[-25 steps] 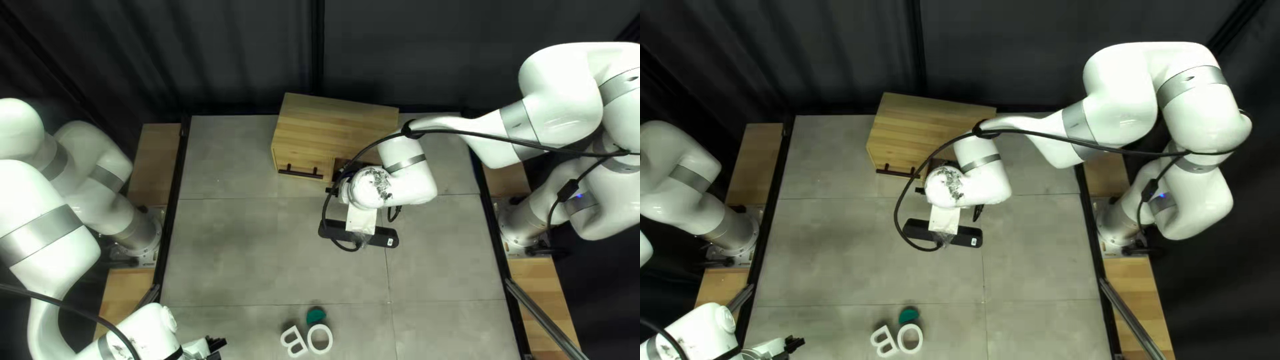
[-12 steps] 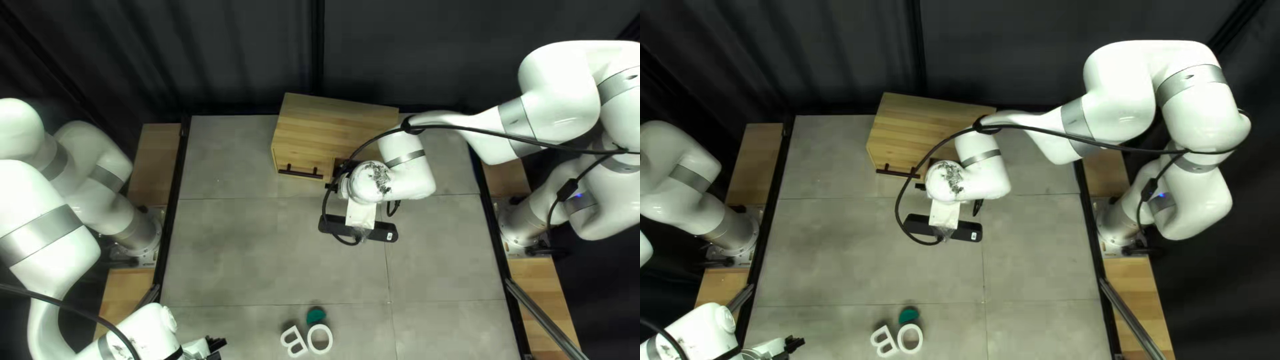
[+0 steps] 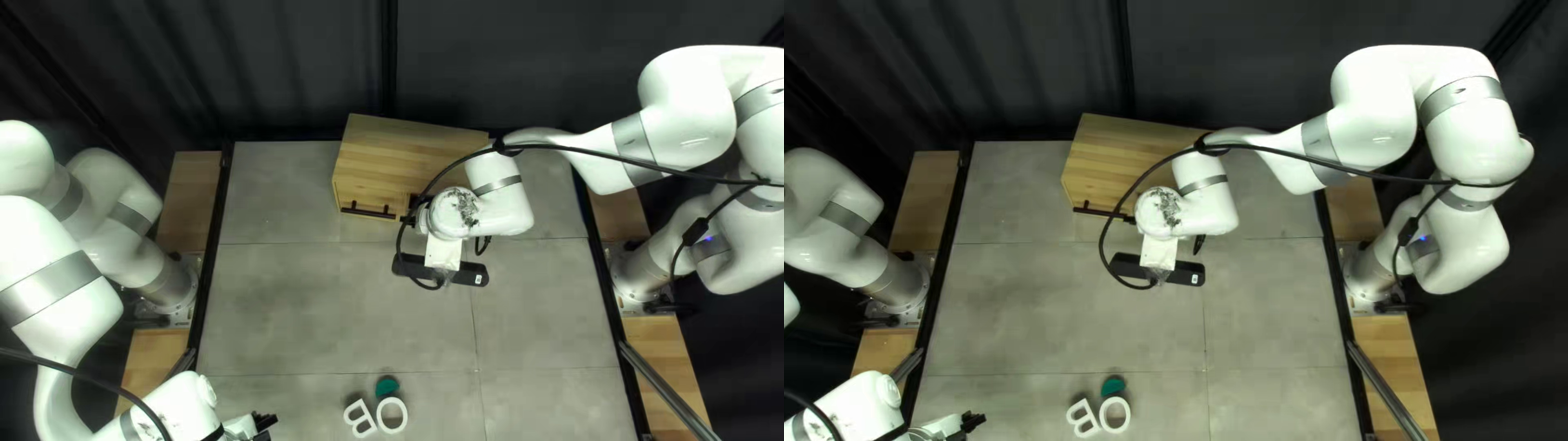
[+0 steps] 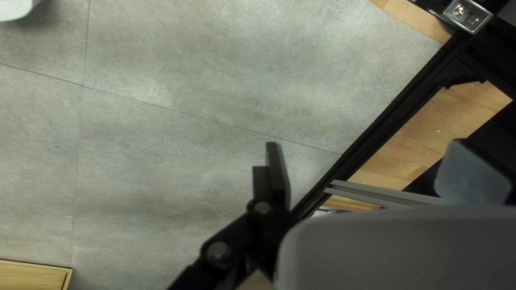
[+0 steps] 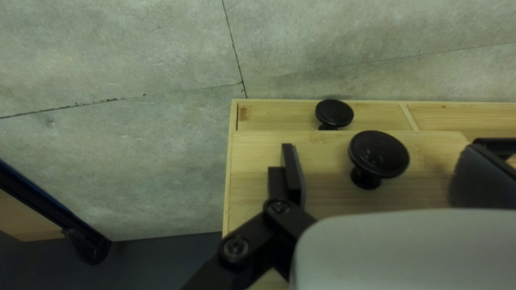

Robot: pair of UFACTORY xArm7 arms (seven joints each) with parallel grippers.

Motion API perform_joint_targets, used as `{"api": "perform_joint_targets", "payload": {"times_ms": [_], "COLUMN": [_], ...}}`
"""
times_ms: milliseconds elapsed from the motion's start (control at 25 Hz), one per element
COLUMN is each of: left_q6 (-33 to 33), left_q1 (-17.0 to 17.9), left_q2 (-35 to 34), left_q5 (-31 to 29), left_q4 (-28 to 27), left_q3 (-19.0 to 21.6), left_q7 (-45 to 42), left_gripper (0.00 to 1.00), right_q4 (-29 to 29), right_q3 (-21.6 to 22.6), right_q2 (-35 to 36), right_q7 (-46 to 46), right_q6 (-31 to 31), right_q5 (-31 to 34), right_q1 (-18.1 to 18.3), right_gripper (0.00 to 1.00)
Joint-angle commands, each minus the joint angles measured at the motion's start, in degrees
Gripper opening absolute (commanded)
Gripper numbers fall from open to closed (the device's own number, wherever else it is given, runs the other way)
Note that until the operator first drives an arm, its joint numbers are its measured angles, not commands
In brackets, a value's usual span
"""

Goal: Open drawers and place objects into drawer and close

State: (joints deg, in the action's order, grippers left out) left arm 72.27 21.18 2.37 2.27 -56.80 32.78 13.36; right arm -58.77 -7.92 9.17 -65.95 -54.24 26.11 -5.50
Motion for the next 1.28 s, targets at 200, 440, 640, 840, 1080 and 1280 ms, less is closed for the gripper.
{"api": "perform_joint_targets", "payload": {"times_ms": [200,440,640,840,1080,1280], "left_q6": [0.0,0.0,0.0,0.0,0.0,0.0], "left_q1": [0.0,0.0,0.0,0.0,0.0,0.0], "left_q2": [0.0,0.0,0.0,0.0,0.0,0.0], "left_q5": [0.0,0.0,0.0,0.0,0.0,0.0], "left_q4": [0.0,0.0,0.0,0.0,0.0,0.0], "left_q3": [0.0,0.0,0.0,0.0,0.0,0.0], "left_q7": [0.0,0.0,0.0,0.0,0.0,0.0], "left_gripper": [1.0,1.0,1.0,1.0,1.0,1.0], "right_q4": [-0.6,-1.2,-2.3,-2.7,-4.0,-4.4], "right_q3": [-0.3,-0.4,-0.5,-0.8,-1.0,-1.1], "right_q2": [0.8,1.2,1.9,2.2,3.4,4.1], "right_q7": [-0.1,0.2,0.9,1.8,3.1,3.7], "right_q6": [0.0,-1.2,-3.1,-4.6,-5.9,-6.2], "right_q5": [0.8,1.7,2.1,2.7,3.4,3.9], "right_q1": [0.2,0.0,-0.2,-0.3,-0.5,-0.6], "right_gripper": [1.0,1.0,1.0,1.0,1.0,1.0]}}
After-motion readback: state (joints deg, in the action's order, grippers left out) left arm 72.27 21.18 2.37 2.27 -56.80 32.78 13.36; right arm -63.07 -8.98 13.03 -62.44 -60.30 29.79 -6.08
